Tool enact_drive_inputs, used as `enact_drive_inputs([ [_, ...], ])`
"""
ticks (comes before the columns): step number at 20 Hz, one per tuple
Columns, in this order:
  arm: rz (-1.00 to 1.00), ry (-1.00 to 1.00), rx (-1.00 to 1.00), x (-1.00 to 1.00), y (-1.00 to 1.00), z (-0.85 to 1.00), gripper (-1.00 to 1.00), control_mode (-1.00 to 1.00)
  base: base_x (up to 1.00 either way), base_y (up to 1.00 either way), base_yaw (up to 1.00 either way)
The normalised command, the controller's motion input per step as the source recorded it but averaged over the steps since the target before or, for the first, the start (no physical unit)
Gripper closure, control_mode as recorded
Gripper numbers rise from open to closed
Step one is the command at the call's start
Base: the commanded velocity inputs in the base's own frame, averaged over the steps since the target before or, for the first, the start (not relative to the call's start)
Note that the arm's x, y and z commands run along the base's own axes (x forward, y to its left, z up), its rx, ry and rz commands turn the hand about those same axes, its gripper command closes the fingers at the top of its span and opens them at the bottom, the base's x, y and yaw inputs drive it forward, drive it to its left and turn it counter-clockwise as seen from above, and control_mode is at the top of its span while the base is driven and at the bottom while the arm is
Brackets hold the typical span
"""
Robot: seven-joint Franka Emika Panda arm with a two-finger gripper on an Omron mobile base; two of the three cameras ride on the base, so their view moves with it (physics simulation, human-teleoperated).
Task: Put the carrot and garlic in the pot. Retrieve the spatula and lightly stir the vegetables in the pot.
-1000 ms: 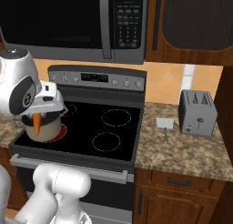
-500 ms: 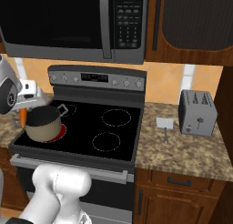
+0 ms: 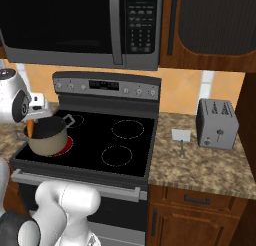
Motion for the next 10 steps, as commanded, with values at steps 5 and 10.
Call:
enact_drive_inputs([
  [5,0.00,0.07,-0.02,0.73,0.33,-0.46,1.00,-1.00,0.00,0.00,0.00],
  [10,-0.01,0.00,-0.06,0.42,0.24,-0.58,1.00,-1.00,0.00,0.00,0.00],
])
